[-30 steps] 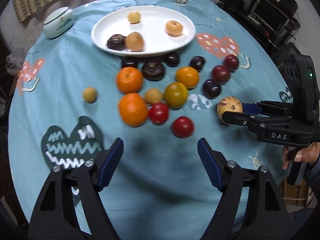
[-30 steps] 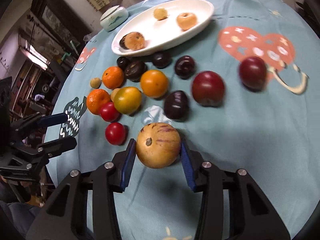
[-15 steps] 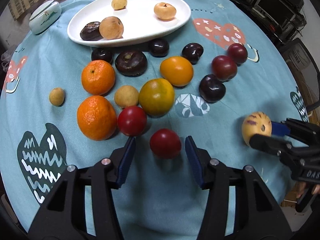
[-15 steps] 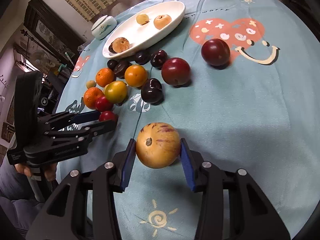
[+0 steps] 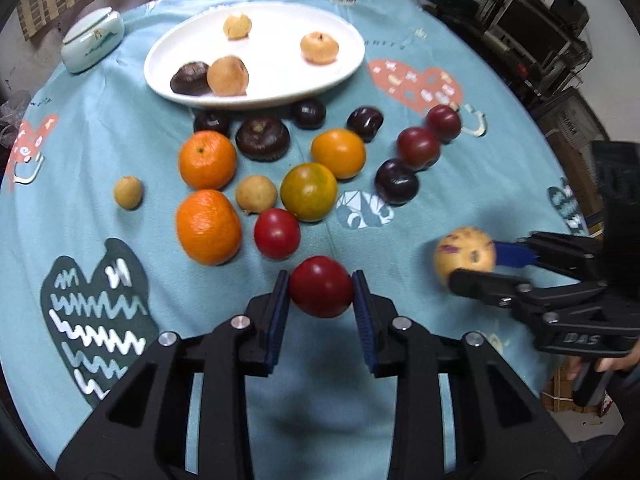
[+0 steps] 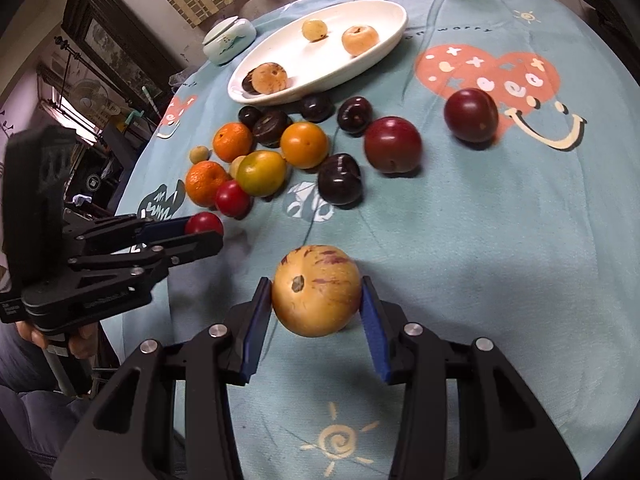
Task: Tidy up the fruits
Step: 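Carry the tomato and pepino onto the white plate and open both grippers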
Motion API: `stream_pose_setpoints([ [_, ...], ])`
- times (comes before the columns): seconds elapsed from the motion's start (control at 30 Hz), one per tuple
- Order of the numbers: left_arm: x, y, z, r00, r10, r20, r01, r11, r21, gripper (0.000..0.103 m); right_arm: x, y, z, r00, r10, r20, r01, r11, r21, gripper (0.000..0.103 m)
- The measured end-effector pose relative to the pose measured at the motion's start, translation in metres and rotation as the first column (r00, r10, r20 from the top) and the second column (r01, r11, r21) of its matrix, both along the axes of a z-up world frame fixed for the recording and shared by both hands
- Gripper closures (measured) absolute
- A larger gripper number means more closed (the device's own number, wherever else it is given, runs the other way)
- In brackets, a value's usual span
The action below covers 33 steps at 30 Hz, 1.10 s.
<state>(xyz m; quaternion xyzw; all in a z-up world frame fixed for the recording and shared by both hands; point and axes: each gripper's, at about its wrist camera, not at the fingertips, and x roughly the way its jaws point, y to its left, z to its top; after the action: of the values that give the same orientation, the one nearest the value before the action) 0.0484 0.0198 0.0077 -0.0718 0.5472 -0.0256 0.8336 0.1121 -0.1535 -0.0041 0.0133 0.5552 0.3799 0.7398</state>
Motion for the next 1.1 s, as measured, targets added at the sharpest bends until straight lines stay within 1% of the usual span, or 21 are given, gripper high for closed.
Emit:
stream_pose_setpoints([
  [0.23,-0.009,0.013,0.034,0.996,0.007,0.084,-0.008,1.000,0.007,0.071,-0.012,0.024,0.007,0.999,0.047,0.013,-0.047,0.999,0.003,0.058],
  [0.4,0.006,0.028,0.057,0.990,0.019,0.141,-0.022,1.000,0.019,0.071,-0.006,0.038,0.030,0.995,0.066,0.070,-0.068,0.998,0.016,0.058],
  [0.6,0.045,0.040,0.079,0.981,0.026,0.194,-0.037,0.998,0.051,0.071,0.029,0.050,0.072,0.983,0.059,0.176,-0.065,0.997,0.031,0.058],
  [0.73,0.079,0.054,0.096,0.971,0.053,0.234,-0.067,0.997,0.049,0.071,0.063,0.061,0.100,0.969,0.045,0.245,-0.061,0.997,0.056,0.058],
  [0.83,0.109,0.063,0.097,0.970,0.080,0.230,-0.096,0.994,0.057,0.071,0.090,0.074,0.104,0.962,0.041,0.270,-0.057,0.997,0.050,0.058],
  [0.97,0.141,0.074,0.087,0.971,0.117,0.206,-0.131,0.990,0.056,0.071,0.125,0.087,0.091,0.967,0.018,0.255,-0.030,0.999,0.044,0.058],
  [1.1,0.174,0.079,0.067,0.977,0.134,0.167,-0.154,0.981,0.115,0.071,0.152,0.100,0.074,0.973,0.009,0.232,-0.015,1.000,0.025,0.059],
])
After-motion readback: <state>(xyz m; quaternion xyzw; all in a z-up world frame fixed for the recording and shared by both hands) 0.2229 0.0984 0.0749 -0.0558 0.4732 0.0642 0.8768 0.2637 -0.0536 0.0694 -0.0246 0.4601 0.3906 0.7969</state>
